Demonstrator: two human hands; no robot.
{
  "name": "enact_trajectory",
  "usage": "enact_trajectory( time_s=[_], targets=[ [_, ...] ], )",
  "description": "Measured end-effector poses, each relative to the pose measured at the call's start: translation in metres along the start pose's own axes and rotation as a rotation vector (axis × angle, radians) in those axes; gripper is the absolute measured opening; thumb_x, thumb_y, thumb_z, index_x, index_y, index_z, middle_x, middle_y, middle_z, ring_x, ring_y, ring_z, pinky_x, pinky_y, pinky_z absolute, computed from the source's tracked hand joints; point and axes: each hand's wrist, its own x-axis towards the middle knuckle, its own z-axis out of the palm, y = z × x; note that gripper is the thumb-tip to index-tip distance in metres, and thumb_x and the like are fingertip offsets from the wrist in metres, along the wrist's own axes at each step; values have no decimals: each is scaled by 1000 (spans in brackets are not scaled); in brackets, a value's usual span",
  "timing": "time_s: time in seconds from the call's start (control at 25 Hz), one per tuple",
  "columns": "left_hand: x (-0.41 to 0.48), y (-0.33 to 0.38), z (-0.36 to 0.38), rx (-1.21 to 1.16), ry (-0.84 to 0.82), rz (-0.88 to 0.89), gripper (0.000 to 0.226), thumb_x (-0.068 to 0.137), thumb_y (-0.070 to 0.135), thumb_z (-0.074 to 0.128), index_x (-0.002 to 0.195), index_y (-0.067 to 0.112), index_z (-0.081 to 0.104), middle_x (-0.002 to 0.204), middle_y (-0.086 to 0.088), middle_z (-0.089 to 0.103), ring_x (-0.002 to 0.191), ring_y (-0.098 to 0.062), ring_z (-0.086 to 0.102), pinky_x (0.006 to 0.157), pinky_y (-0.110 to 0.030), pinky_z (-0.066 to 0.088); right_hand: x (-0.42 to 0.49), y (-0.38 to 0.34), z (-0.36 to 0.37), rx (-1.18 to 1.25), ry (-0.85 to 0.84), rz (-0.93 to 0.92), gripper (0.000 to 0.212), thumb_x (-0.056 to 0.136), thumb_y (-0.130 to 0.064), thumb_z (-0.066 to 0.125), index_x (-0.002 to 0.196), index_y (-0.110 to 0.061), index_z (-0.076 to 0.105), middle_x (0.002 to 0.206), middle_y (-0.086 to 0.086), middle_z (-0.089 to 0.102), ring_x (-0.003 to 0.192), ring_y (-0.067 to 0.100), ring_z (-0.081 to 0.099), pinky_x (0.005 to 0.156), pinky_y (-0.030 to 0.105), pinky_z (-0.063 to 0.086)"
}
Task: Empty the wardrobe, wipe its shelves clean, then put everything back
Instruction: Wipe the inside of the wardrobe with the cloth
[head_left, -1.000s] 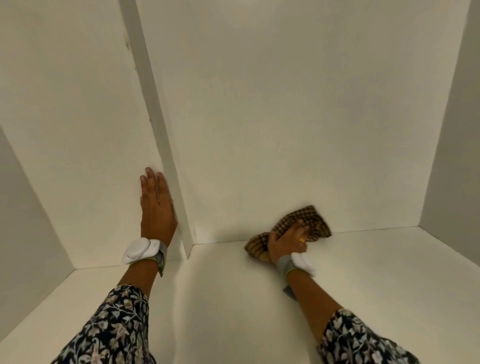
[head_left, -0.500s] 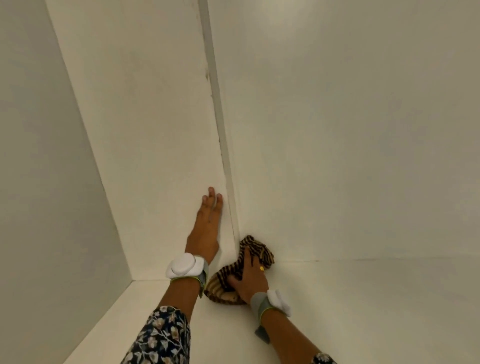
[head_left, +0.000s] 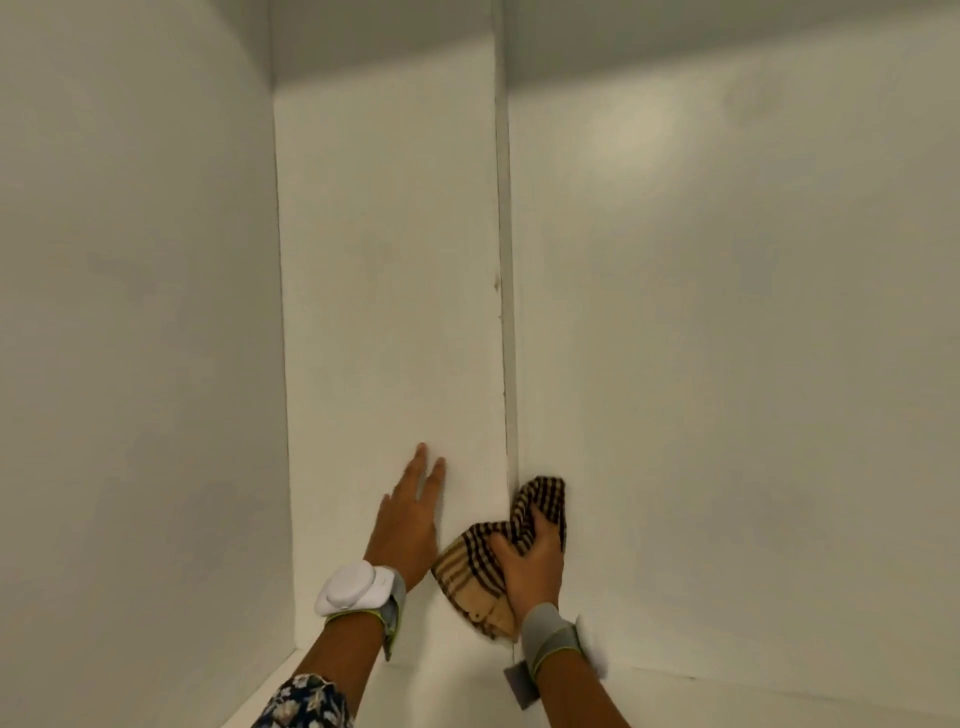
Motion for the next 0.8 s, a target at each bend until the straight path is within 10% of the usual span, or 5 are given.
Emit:
enact_trajectory(
  time_s=[0.32,0.56,0.8],
  targets=[
    [78,-69,-89,41,102,-180,106,86,32,65,147,16,-20,153,-5,-32,146,-26,-14,119,-48,11,91,-172,28,-157,122,-496,68,92,-16,58,148,-9,21,153,11,17,140,22,23,96,5,15],
    [90,-119,-89,-56,89,-53,131,65,64,69,134,32,-37,139,10,-51,136,-18,-36,114,-55,5,160,-291,53,-514,355,-801,69,94,-25,51,151,-12,14,155,16,7,138,34,24,105,39,34],
    [84,-135,-78,-85,176,12,123,69,66,62,134,32,-37,139,14,-50,134,-11,-39,117,-42,-4,181,-326,124,-1069,513,-1005,61,92,-40,36,149,-24,24,158,4,15,146,23,12,114,53,10]
  ],
)
